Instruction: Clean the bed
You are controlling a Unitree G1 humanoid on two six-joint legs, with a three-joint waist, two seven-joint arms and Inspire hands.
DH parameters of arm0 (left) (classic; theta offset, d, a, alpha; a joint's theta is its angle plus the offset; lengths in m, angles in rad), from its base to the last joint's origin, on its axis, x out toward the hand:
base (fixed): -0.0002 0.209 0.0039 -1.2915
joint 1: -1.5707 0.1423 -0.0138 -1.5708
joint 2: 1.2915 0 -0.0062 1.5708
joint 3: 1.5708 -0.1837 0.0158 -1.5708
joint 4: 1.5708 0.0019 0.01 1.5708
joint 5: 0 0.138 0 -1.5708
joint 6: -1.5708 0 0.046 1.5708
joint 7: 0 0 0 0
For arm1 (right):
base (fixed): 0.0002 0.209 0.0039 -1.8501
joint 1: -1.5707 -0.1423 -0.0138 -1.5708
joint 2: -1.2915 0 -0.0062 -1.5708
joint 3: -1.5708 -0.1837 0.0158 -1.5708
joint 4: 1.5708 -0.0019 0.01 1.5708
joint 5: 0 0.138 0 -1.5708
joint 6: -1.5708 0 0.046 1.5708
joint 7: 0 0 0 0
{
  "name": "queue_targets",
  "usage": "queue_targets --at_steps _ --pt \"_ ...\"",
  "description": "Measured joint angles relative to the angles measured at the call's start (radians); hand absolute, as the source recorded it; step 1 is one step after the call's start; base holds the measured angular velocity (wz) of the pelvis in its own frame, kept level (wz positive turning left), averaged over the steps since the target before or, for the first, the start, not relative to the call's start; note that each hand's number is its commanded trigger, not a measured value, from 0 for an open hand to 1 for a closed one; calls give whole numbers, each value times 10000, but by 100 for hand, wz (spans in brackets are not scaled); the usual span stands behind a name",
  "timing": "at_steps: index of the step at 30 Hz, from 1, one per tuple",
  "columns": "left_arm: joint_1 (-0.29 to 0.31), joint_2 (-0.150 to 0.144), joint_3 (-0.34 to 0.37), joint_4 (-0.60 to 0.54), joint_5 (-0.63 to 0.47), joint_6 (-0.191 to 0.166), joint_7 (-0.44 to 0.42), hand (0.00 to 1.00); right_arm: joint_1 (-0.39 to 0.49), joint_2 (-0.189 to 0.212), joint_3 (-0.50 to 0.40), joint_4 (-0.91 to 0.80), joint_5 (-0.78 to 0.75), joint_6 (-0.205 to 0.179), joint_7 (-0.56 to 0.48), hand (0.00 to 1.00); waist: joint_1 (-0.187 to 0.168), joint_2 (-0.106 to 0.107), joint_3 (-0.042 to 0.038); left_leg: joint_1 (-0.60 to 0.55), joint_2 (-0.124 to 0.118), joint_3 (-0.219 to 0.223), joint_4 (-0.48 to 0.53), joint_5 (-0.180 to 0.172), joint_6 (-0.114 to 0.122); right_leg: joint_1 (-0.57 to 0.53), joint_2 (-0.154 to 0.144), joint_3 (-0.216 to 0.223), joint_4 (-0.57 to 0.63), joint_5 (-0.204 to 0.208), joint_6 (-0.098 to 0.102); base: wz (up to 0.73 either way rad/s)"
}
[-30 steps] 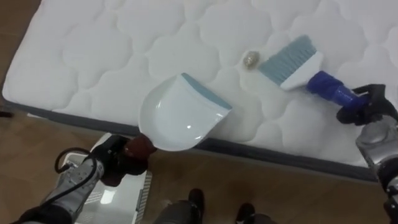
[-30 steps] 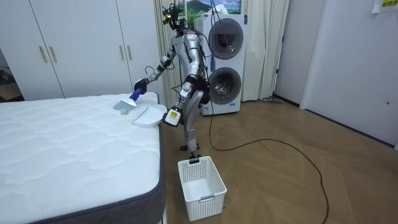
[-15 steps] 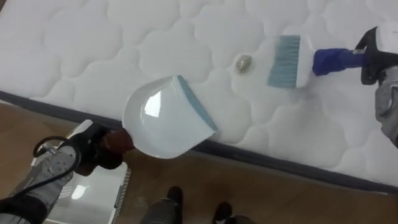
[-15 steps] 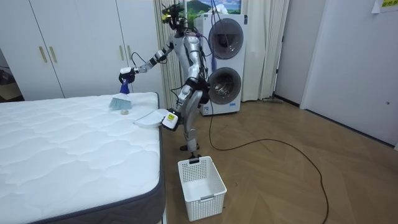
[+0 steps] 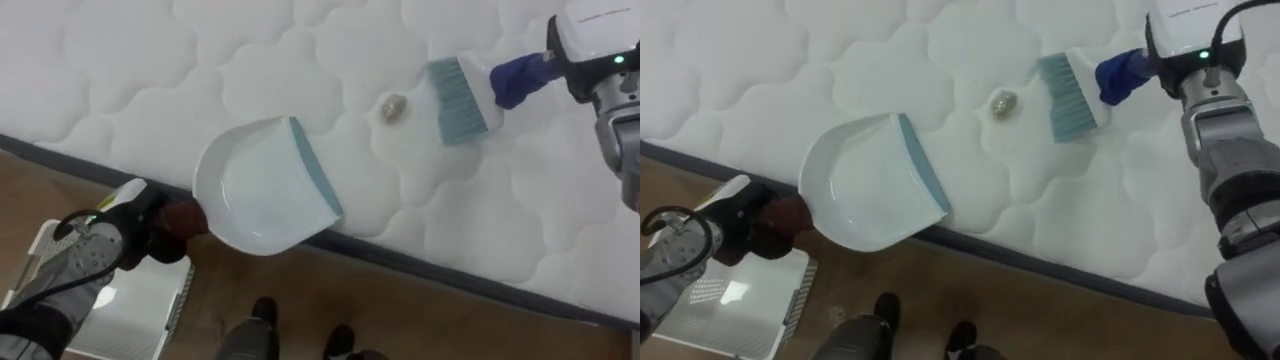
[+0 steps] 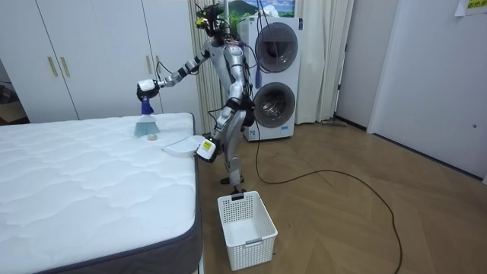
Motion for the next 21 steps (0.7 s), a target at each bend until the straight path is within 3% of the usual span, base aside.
queue_targets --at_steps 7,18,21 --pt "2 8 -8 0 -10 10 123 100 -334 0 676 -456 -963 185 -9 100 52 -93 46 37 19 -82 -114 17 -53 79 65 -60 -166 24 -39 1" --pt "1 -43 -131 -125 -9 13 105 100 -407 8 896 -779 -1560 330 6 100 371 -127 39 96 113 -204 -130 34 -81 386 240 -199 -707 224 -38 2" --pt "5 -69 -131 -124 0 37 93 100 -407 97 1043 -1066 -1894 544 15 100 412 -122 41 122 133 -206 -139 33 -82 462 282 -192 -842 264 -33 -1"
